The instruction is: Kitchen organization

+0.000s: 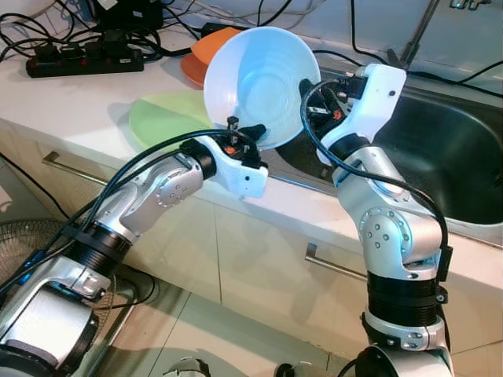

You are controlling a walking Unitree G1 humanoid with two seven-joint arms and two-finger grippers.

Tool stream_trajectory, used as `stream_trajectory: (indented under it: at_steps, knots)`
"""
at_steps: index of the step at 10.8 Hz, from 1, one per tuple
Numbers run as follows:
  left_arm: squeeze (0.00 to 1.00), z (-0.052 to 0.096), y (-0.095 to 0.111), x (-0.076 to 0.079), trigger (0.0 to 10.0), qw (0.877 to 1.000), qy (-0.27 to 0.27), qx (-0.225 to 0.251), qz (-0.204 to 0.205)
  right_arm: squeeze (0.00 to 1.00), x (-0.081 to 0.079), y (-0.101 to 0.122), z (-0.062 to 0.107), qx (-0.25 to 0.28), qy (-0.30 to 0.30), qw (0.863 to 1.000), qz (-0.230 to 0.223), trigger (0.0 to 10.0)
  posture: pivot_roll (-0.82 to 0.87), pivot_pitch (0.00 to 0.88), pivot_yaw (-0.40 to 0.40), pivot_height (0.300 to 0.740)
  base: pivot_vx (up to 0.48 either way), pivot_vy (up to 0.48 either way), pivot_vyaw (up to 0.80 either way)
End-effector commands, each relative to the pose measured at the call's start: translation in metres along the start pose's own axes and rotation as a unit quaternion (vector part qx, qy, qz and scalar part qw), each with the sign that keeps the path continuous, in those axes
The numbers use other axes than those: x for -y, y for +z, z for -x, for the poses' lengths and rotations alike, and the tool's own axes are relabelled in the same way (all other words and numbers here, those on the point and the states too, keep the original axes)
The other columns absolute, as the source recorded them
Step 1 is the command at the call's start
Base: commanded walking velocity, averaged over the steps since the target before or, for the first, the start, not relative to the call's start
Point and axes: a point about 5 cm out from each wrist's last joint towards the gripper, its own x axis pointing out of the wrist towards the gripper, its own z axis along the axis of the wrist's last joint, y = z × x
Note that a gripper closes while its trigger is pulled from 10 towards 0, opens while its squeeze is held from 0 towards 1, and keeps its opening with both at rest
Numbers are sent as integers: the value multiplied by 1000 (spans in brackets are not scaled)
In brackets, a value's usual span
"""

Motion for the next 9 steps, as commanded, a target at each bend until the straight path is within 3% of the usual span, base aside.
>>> stream_trajectory:
  at_steps: [1,3,4,9]
  knots:
    - [0,-3,7,-17,10000,999,31,21,-23,0,-2,-7,1,-20,8,1000,-1,0,-43,79,-39,740,0,0,0]
    - [0,-3,6,-18,10000,999,34,20,-28,0,-3,-9,1,-25,12,1000,0,0,-44,81,-40,740,0,0,0]
    - [1000,-3,6,-19,10000,999,37,21,-27,0,-3,-10,2,-27,14,1000,0,0,-45,81,-40,740,0,0,0]
    - [1000,-3,6,-20,10000,998,44,21,-36,0,-1,-13,3,-35,5,999,3,0,-44,84,-39,740,0,0,0]
